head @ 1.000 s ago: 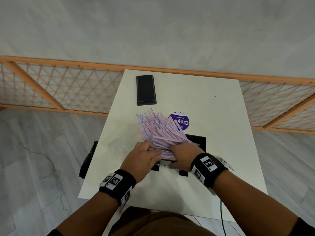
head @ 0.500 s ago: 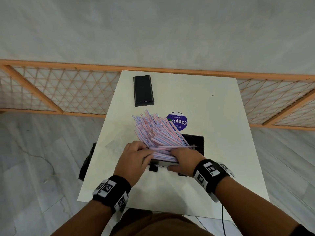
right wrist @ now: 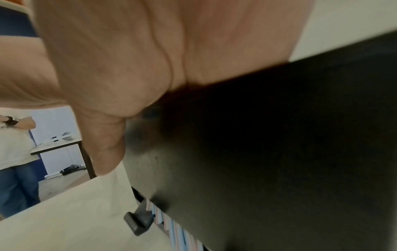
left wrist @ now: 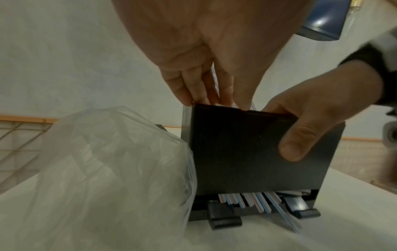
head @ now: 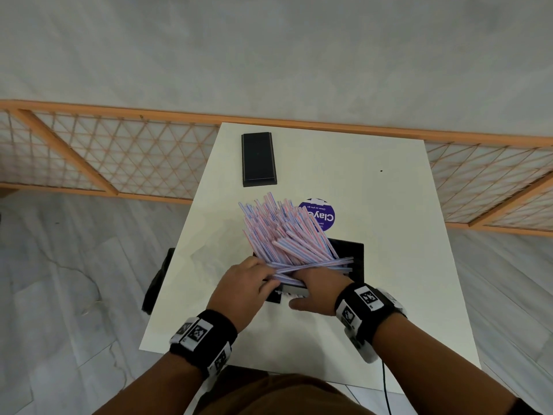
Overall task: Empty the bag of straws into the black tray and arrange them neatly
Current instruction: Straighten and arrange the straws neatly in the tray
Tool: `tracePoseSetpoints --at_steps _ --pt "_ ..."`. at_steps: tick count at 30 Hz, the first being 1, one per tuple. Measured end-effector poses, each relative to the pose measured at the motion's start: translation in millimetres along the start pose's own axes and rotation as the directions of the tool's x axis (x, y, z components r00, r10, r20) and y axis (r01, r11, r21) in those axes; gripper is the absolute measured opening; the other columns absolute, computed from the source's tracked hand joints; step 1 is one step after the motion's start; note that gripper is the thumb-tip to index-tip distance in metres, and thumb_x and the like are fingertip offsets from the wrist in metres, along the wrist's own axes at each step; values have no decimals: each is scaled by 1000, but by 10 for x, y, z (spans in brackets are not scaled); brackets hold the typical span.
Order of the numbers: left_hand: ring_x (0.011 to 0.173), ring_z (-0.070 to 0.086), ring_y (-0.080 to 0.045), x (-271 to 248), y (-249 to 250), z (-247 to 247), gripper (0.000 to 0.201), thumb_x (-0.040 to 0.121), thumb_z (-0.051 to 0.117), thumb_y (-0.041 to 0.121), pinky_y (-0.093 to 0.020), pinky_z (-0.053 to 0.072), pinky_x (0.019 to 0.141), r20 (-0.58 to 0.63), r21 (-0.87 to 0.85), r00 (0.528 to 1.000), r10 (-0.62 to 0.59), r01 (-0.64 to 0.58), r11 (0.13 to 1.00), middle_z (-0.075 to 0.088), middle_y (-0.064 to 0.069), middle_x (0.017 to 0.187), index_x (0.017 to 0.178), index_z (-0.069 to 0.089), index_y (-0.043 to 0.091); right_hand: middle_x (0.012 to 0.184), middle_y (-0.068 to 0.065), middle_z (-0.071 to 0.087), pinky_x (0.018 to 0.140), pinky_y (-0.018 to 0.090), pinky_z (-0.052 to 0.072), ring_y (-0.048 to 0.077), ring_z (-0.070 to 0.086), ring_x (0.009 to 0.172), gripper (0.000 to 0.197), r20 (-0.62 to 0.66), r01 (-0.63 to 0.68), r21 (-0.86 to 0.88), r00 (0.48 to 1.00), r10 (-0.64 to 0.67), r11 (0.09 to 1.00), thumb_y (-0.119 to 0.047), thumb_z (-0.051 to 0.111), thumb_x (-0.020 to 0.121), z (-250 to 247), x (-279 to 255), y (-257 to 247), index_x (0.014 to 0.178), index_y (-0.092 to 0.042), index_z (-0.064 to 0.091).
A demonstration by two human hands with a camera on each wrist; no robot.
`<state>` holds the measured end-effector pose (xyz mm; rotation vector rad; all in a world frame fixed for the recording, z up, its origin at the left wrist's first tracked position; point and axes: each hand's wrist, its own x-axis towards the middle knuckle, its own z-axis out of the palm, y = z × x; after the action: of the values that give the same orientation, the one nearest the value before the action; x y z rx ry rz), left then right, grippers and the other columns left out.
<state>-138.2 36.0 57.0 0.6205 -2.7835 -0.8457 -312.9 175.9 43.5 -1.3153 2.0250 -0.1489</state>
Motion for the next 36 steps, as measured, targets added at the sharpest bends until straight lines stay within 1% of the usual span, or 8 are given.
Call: tracePoseSetpoints --at_steps 6,9,11,20,22,30,34,36 --pt "77 62 -12 -12 -29 76 27 100 53 37 -32 55 70 -28 123 992 121 -117 985 61 5 95 103 77 25 123 5 67 92 38 53 29 64 109 63 -32 -50 -146 998 45 988 -57 62 81 23 108 -77 134 -23 52" --pt "77 64 -17 -5 8 67 33 100 48 40 -35 57 68 13 143 996 87 -88 986 62 2 99 117 72 25 123 8 67 94 39 53 30 64 110 65 -18 -50 -190 999 47 980 -57 61 81 47 127 -104 134 -19 52" --pt "77 65 -19 8 24 69 30 100 54 36 -35 57 67 36 152 996 81 -86 985 62 1 101 123 70 25 123 8 67 93 38 53 30 64 110 64 1 -62 -179 998 63 982 -54 62 82 48 117 -114 133 -18 53" --pt "65 59 -24 29 66 124 7 89 69 25 -36 51 55 124 359 990 65 -106 927 57 2 89 96 67 28 130 1 64 98 38 50 28 59 117 71 68 -62 -38 996 65 997 -62 68 73 -102 111 -105 136 -32 53" --pt "68 61 -25 3 68 140 12 89 70 25 -36 52 55 109 368 991 79 -114 923 60 1 92 100 68 27 134 0 61 100 38 48 27 57 121 71 71 -59 -29 996 61 998 -63 68 75 -150 101 -118 138 -35 52" --pt "89 68 -25 -86 20 193 43 81 83 21 -36 62 68 82 368 992 98 -121 922 69 -3 107 122 70 19 106 -1 68 83 33 52 21 63 95 49 33 -53 -145 998 58 988 -63 60 80 -298 -31 -175 112 -27 62" --pt "80 67 -23 -62 63 102 22 80 83 20 -33 60 63 81 396 983 162 -181 900 69 0 92 101 74 19 92 -9 62 71 28 43 16 58 84 36 -93 -6 -103 996 -4 995 -64 63 80 -423 -237 -163 94 -31 59" --pt "69 64 -19 -55 118 25 12 76 83 20 -28 55 55 80 434 975 208 -222 873 66 3 80 84 74 21 104 -5 64 78 30 46 19 60 96 38 -179 24 -127 983 -47 992 -59 65 82 -444 -373 -101 103 -27 61"
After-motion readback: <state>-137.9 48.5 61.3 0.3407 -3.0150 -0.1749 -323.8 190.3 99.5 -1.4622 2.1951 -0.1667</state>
